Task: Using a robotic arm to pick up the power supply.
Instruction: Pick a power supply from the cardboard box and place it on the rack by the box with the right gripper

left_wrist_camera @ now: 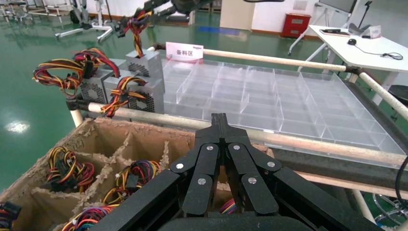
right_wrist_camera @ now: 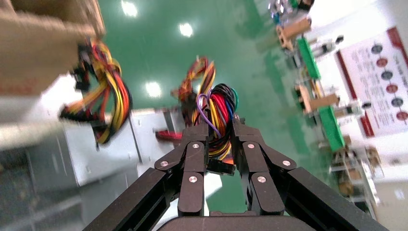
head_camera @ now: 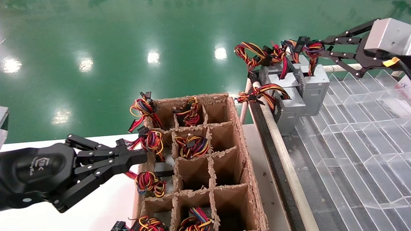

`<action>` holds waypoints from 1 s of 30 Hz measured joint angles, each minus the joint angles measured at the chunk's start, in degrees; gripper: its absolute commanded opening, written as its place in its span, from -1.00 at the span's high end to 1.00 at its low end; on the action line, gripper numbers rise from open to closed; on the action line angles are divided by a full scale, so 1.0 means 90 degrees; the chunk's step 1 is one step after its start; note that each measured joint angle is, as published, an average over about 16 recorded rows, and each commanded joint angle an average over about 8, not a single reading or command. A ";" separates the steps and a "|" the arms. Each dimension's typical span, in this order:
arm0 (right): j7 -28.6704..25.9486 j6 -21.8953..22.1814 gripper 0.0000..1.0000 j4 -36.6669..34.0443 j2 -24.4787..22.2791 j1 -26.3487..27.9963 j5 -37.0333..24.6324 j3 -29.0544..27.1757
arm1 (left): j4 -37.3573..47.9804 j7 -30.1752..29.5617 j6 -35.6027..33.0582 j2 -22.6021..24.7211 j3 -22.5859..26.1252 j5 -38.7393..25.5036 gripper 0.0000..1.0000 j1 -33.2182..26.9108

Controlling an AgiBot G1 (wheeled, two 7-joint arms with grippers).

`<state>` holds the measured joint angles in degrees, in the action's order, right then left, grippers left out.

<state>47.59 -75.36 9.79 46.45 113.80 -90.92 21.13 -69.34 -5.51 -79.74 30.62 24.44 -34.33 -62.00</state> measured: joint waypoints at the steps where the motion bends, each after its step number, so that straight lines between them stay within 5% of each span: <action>1: 0.0041 0.0077 1.00 -0.0063 0.0016 -0.0002 -0.0005 0.0000 | 0.0000 0.0000 0.0000 0.0000 0.0000 0.0000 1.00 0.0000; 15: 0.0471 0.1145 1.00 -0.0764 0.0148 -0.0140 0.0184 -0.0176 | 0.0000 0.0000 0.0000 0.0000 0.0000 0.0000 1.00 0.0000; 30: 0.0466 0.0725 1.00 -0.1141 0.0205 -0.0373 0.0421 -0.0340 | 0.0000 0.0000 0.0000 0.0000 0.0000 0.0000 1.00 0.0000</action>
<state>51.79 -68.84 -0.48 48.29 110.45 -87.14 18.07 -69.34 -5.51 -79.74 30.62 24.44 -34.33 -62.00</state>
